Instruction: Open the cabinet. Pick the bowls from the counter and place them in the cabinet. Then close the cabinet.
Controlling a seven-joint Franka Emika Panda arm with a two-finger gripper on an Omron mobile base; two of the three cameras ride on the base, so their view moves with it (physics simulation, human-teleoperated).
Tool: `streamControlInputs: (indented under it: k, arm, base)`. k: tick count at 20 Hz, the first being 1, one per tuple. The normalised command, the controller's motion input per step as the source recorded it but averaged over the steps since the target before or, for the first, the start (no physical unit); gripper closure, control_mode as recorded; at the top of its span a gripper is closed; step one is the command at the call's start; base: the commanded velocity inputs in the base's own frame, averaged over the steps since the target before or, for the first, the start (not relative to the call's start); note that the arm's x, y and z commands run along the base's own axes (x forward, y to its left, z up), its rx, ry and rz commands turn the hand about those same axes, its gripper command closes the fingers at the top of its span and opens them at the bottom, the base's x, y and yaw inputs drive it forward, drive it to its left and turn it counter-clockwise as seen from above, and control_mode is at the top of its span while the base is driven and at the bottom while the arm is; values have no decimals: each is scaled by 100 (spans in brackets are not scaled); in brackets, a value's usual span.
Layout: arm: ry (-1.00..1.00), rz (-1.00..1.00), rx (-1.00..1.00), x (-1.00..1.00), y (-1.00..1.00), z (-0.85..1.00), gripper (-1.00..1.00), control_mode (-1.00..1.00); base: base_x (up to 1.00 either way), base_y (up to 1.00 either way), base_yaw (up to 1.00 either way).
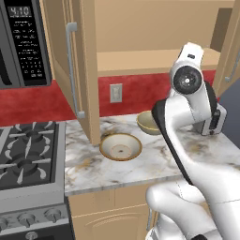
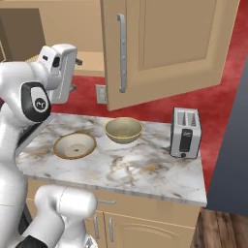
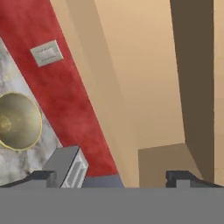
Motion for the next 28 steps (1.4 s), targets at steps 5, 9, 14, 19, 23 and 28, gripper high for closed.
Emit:
streamControlInputs:
  k: [5, 9, 14, 19, 23, 28]
  arm:
    - [6, -20, -8, 55, -23, -4, -100, -100]
    - [7, -25, -5, 41, -38, 0, -100, -100]
    - [7, -25, -1, 10, -67, 0, -100, -100]
    - [6, -26, 0, 0, -79, 0, -100, -100]
    - [5, -25, 0, 0, -81, 0, -100, -100]
    - [1, -25, 0, -7, -93, 0, -100, -100]
  base:
    - [0, 0, 0]
    - [0, 0, 0]
    - [0, 0, 0]
    - [0, 0, 0]
    - [0, 0, 0]
    - [0, 0, 0]
